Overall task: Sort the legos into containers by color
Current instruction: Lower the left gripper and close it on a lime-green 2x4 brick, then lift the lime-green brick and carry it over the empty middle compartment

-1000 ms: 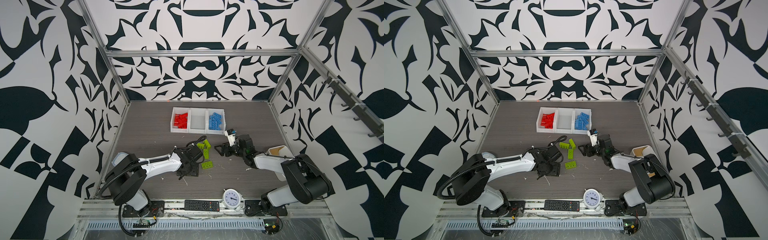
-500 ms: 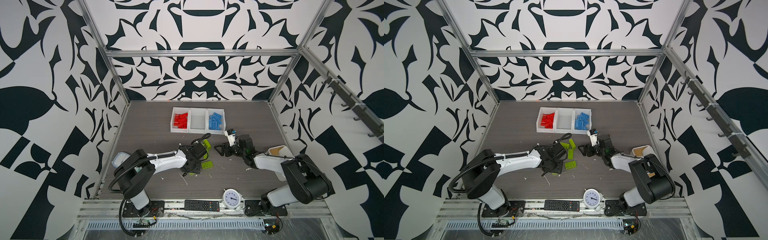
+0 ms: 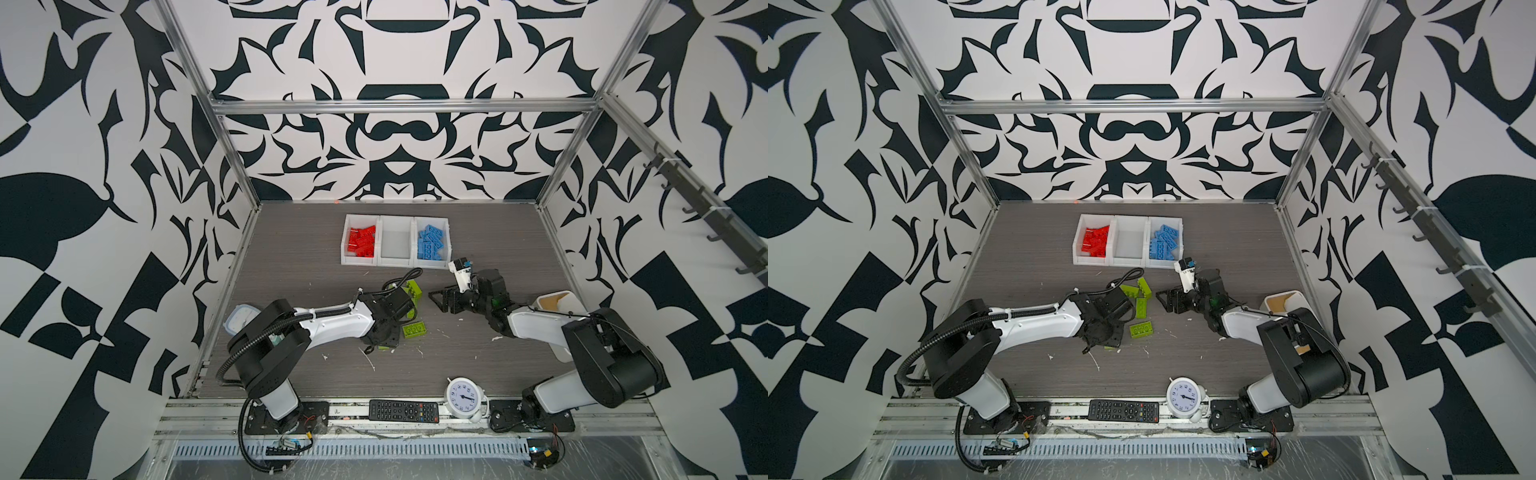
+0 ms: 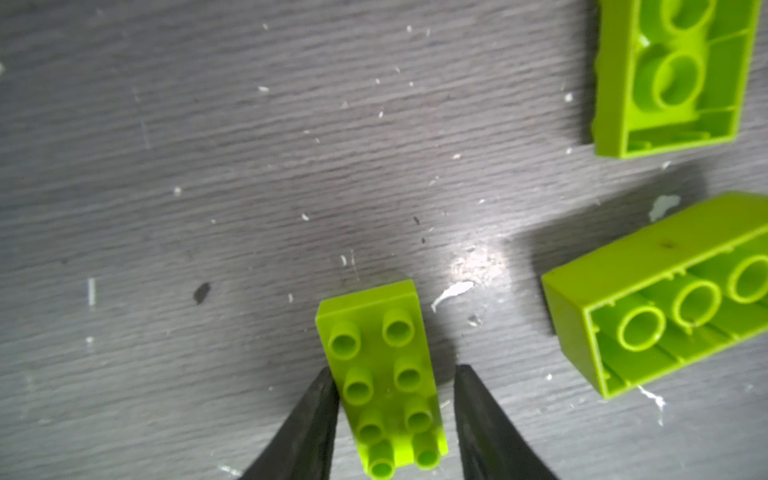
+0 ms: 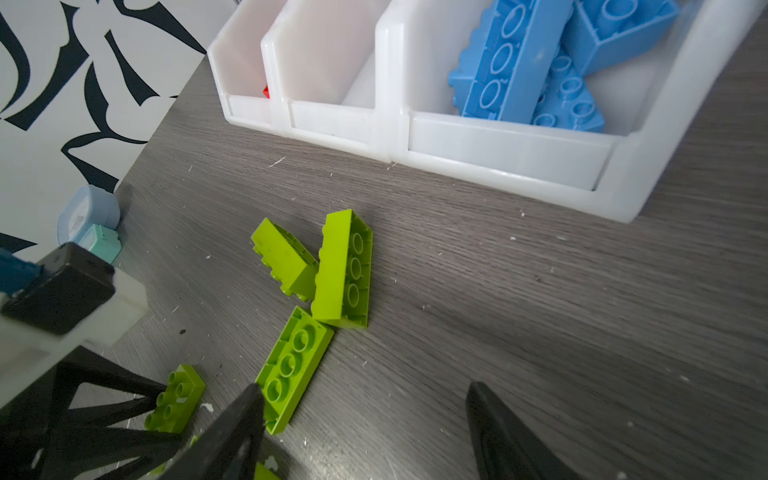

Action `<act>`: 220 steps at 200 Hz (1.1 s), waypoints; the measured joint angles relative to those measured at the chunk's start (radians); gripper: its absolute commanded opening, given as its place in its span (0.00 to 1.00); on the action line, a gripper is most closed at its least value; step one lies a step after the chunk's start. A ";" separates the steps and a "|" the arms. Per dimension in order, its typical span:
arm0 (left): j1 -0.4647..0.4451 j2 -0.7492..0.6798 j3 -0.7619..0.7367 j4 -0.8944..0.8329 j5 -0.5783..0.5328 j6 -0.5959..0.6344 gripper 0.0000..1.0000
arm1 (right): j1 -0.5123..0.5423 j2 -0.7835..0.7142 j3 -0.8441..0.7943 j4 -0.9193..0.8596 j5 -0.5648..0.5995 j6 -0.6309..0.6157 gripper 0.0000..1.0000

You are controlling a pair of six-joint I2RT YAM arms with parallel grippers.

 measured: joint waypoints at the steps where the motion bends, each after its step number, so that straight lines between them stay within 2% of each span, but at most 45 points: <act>1: 0.000 0.000 0.000 0.000 -0.001 0.000 0.46 | 0.000 0.000 0.000 0.000 0.000 0.000 0.79; 33: 0.000 0.000 -0.001 -0.001 -0.009 0.000 0.42 | 0.000 0.000 0.000 0.000 0.000 0.000 0.79; 53: 0.000 -0.002 -0.002 -0.003 -0.016 0.005 0.33 | 0.000 0.000 0.000 0.000 0.000 0.000 0.79; 120: 0.000 -0.010 -0.007 0.001 -0.025 0.008 0.33 | 0.000 0.000 0.000 0.000 0.000 0.000 0.79; 160: 0.012 -0.018 0.053 -0.101 -0.049 0.071 0.32 | 0.000 0.000 0.000 0.000 0.000 0.000 0.79; 189: 0.069 -0.056 0.121 -0.118 -0.052 0.147 0.32 | 0.000 0.000 0.000 -0.001 0.000 0.000 0.79; 220: 0.188 -0.060 0.235 -0.116 -0.041 0.263 0.33 | 0.000 0.000 0.000 0.000 0.000 0.000 0.79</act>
